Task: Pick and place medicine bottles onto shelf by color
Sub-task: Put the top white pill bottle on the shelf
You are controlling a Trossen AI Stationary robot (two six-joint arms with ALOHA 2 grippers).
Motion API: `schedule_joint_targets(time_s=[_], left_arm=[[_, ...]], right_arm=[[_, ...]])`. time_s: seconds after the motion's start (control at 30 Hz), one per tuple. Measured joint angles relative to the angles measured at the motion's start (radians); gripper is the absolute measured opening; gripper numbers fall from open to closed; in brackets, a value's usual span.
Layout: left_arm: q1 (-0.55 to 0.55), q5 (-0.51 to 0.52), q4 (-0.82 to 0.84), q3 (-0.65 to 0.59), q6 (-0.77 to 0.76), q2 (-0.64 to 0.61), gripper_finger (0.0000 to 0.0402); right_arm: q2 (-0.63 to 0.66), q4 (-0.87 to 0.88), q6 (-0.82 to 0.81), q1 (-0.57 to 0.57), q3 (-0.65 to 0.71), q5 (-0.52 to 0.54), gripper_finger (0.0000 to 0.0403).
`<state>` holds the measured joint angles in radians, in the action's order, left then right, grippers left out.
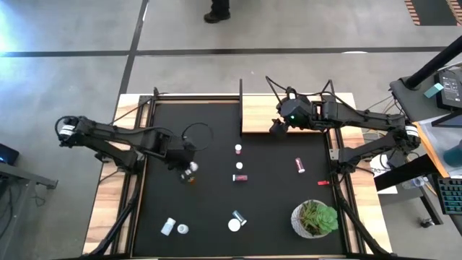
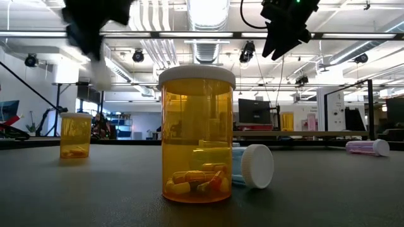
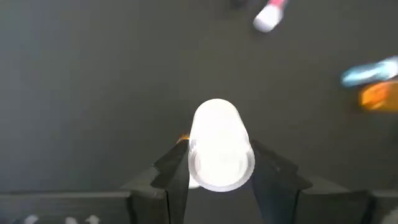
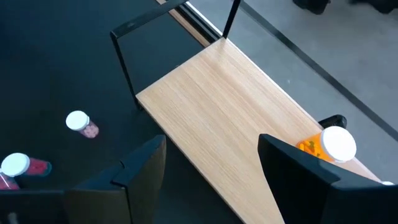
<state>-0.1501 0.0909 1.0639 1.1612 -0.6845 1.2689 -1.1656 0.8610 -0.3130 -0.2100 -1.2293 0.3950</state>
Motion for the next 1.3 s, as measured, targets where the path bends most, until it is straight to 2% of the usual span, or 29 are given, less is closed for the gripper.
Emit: schedule_joint_targets(time_s=[0.2,0.47,0.67,0.93,1.1,1.3], left_arm=[[0.005,0.078,-0.008,0.229,0.161,0.176,0.0125],[0.06,0.081,-0.008,0.541,0.331,0.432,0.0125],[0.122,0.079,-0.006,0.711,0.427,0.544,0.0125],[0.216,0.079,-0.018,0.778,0.441,0.6,0.0125],[0.26,0.078,-0.1,0.781,0.529,0.61,0.0125],[0.313,0.068,-0.144,0.783,0.665,0.611,0.0125]], right_arm=[[0.0,0.002,0.0,0.0,0.0,0.0,0.0244],[0.0,0.003,-0.026,0.0,0.0,0.0,0.0244],[0.0,0.035,-0.062,0.0,-0.003,0.0,0.0244],[0.001,0.269,-0.148,0.0,-0.058,0.003,0.0244],[0.001,0.288,-0.148,0.0,-0.072,0.079,0.0244],[0.001,0.287,-0.148,0.0,-0.072,0.08,0.0244]])
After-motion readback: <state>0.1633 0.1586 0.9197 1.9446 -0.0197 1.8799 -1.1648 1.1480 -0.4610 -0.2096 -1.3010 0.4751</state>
